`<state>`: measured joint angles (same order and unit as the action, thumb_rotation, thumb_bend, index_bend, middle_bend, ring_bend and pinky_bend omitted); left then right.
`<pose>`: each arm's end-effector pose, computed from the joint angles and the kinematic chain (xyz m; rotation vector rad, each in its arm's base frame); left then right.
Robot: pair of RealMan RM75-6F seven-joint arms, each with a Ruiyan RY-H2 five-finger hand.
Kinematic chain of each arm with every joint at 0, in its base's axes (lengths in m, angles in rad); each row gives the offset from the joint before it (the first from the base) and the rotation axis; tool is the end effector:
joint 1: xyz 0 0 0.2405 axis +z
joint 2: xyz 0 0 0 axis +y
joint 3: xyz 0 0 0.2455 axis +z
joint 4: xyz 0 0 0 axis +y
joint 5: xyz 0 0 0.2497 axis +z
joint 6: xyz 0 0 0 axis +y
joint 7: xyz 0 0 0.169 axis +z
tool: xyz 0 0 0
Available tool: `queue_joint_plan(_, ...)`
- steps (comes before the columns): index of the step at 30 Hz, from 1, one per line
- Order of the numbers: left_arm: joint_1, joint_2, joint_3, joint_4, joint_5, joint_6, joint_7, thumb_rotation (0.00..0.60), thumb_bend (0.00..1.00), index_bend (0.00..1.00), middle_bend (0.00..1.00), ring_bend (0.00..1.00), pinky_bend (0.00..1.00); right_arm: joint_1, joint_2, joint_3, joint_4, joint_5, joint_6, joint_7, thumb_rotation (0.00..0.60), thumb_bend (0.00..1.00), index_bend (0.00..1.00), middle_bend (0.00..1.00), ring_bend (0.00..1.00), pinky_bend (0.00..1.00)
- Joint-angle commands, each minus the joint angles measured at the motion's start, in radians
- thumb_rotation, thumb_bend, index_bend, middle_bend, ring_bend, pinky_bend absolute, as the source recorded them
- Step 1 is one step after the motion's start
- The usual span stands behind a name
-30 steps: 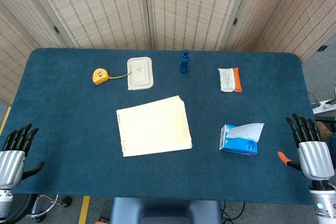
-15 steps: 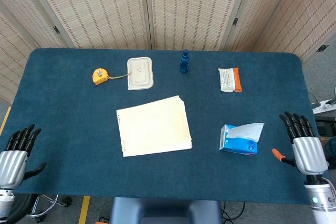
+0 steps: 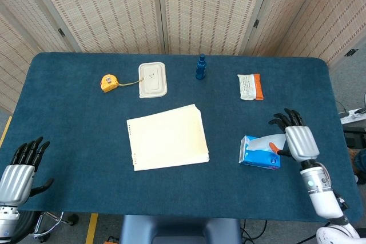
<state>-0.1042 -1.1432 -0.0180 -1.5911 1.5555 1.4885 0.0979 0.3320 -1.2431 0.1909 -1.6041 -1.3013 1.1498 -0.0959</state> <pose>-0.3091 0.2064 0.1041 -1.4877 -0.8130 -0.8610 -0.2666 -0.3105 0.0586 1.4970 -1.0337 0.9203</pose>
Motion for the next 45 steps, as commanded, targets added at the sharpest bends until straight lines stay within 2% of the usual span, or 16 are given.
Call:
queue_joint_plan(1,0.000,0.001,-0.001,0.001,-0.002,-0.001,-0.005,0.600,0.26,0.00,0.00,0.00,0.11,0.025,-0.021,0.009,-0.008,0.020,-0.028,-0.014,0.600,0.22,0.35,0.20,0.00,0.01)
queue_joint_plan(8,-0.002,0.002,-0.001,0.003,-0.004,-0.005,-0.017,0.600,0.26,0.00,0.00,0.00,0.11,0.042,-0.034,0.001,-0.031,0.020,-0.051,-0.006,0.600,0.25,0.41,0.24,0.00,0.01)
queue_joint_plan(12,-0.001,0.005,-0.004,0.007,-0.004,0.001,-0.037,0.600,0.26,0.00,0.00,0.00,0.11,0.049,-0.065,-0.025,-0.020,0.022,-0.056,-0.046,0.600,0.34,0.53,0.33,0.03,0.01)
queue_joint_plan(17,-0.004,0.004,-0.004,0.011,-0.004,-0.001,-0.048,0.600,0.26,0.00,0.00,0.00,0.11,0.049,-0.077,-0.041,-0.006,0.014,-0.050,-0.034,0.600,0.46,0.64,0.42,0.06,0.02)
queue_joint_plan(21,-0.005,0.003,-0.005,0.016,-0.006,-0.004,-0.052,0.600,0.26,0.00,0.00,0.00,0.11,0.035,-0.073,-0.046,-0.006,-0.032,0.006,-0.018,0.600,0.61,0.71,0.47,0.09,0.04)
queue_joint_plan(23,-0.005,0.002,-0.004,0.017,-0.005,-0.003,-0.054,0.600,0.26,0.00,0.00,0.00,0.11,0.025,-0.058,-0.045,-0.022,-0.058,0.042,-0.002,0.600,0.64,0.73,0.49,0.10,0.05)
queue_joint_plan(39,-0.005,0.003,-0.003,0.012,-0.008,-0.004,-0.042,0.600,0.26,0.00,0.00,0.00,0.11,-0.051,0.130,0.035,-0.190,-0.178,0.306,0.079,0.600,0.65,0.75,0.51,0.13,0.06)
queue_joint_plan(45,-0.004,0.004,-0.002,0.010,-0.006,-0.001,-0.040,0.600,0.26,0.00,0.00,0.00,0.11,-0.089,0.167,0.027,-0.224,-0.215,0.373,0.074,0.600,0.65,0.75,0.51,0.13,0.06)
